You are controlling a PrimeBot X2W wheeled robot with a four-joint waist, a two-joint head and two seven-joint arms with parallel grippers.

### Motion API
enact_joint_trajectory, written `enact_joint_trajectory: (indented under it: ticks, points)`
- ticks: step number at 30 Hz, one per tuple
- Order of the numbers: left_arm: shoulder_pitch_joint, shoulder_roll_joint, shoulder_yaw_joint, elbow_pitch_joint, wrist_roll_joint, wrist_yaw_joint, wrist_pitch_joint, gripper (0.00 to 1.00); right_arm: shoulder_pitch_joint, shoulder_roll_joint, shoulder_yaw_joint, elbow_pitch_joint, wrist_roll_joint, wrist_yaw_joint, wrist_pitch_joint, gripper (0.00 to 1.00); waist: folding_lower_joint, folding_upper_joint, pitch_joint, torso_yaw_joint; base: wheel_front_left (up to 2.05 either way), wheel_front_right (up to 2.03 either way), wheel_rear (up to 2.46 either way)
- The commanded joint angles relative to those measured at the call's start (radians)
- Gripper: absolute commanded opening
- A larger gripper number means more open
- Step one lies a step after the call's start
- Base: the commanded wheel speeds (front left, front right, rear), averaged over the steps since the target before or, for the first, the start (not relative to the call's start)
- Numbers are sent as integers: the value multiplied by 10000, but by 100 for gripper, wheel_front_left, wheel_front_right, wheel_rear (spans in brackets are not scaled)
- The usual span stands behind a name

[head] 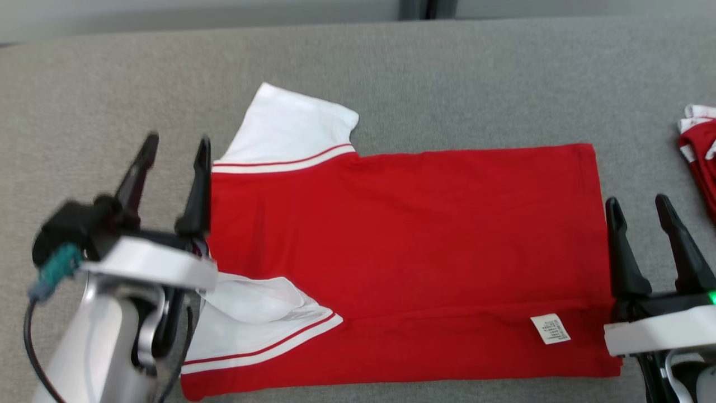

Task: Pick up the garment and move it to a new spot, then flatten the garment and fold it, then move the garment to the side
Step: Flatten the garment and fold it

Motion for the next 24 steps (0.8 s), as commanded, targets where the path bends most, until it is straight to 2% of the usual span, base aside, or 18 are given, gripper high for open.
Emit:
enact_joint_trajectory:
  ticks: [1, 7, 14, 24]
  points:
    - [-681, 27, -11, 193, -71, -151, 104, 100, -299, -37, 45, -71, 69, -3, -40, 100, 0, 0, 703, -108, 0, 0, 0]
    - [-3249, 61, -108, 1524, -413, -817, 710, 100, -1197, -95, 381, 6, 106, -3, -202, 100, 0, 0, 1833, -481, 0, 0, 0]
    - [-5479, 59, -490, 4006, -644, -1480, 1639, 100, -1860, -106, 686, 399, 145, -3, -465, 100, 0, 0, 2551, -842, 0, 0, 0]
    - [-7057, 175, -913, 6910, -875, -1822, 2464, 100, -2200, -191, 794, 746, 237, -3, -634, 100, 0, 0, 2871, -1127, 0, 0, 0]
